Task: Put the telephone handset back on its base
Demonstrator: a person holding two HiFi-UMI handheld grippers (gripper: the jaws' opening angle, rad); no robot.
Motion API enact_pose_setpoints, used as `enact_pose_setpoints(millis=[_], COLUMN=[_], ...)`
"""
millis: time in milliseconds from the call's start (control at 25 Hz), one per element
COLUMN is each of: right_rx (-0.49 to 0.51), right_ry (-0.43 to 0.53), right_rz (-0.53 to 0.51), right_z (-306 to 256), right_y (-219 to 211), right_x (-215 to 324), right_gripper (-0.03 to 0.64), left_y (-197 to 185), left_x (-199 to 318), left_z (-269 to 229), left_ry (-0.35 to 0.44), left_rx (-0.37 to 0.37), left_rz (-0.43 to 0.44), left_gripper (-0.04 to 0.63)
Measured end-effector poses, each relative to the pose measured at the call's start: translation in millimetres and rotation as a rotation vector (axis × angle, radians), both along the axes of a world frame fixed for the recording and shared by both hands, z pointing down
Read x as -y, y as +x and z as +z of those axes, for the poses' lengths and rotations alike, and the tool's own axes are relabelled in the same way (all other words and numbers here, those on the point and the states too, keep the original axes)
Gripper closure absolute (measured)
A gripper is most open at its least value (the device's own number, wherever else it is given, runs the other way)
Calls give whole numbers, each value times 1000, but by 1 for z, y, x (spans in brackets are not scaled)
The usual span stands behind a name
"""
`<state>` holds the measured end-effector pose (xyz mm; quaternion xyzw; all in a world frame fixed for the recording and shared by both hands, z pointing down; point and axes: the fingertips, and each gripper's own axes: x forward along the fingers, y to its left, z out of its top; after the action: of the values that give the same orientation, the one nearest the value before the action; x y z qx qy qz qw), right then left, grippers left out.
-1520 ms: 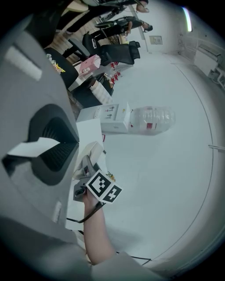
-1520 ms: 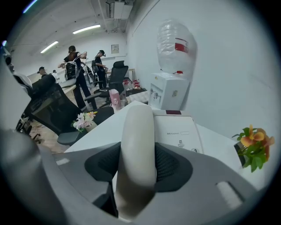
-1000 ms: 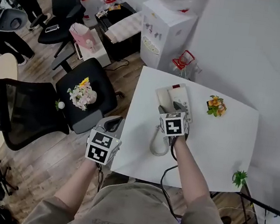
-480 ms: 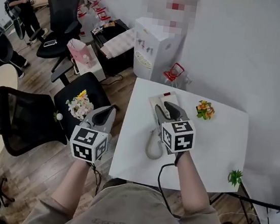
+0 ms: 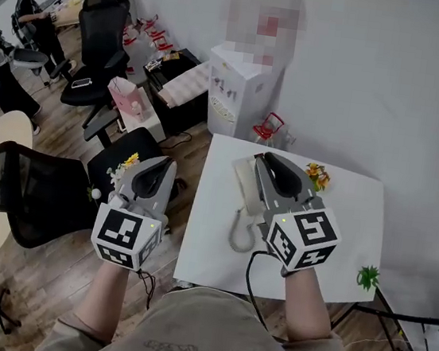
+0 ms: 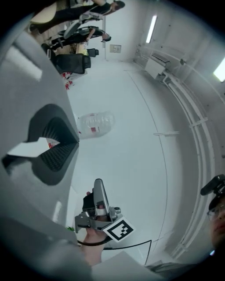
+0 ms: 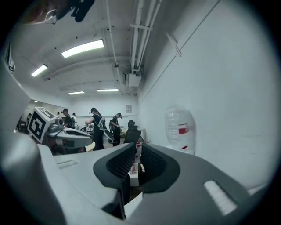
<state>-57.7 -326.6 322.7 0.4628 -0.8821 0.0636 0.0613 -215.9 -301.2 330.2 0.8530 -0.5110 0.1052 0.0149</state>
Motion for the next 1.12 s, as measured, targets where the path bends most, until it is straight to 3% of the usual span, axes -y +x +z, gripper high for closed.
enact_pose_setpoints(millis=[200, 480, 800, 1120], right_rx=[22, 19, 7, -46], right_ry=[76, 129, 52, -59], right_rz=[-8, -24, -47, -102], right_z=[-34, -48, -12, 37], right_y=[2, 4, 0, -21], right_x=[-33, -74, -102, -126], right_gripper=[583, 588, 589, 589], left_y=[-2, -3, -7, -3], left_x=[-22, -46, -68, -85], left_z=[-28, -36, -26, 13], left_ry=[85, 89, 58, -20], left_rx=[29, 13, 10, 33], left_rz=[10, 23, 16, 28], left_gripper=[595, 595, 595, 595])
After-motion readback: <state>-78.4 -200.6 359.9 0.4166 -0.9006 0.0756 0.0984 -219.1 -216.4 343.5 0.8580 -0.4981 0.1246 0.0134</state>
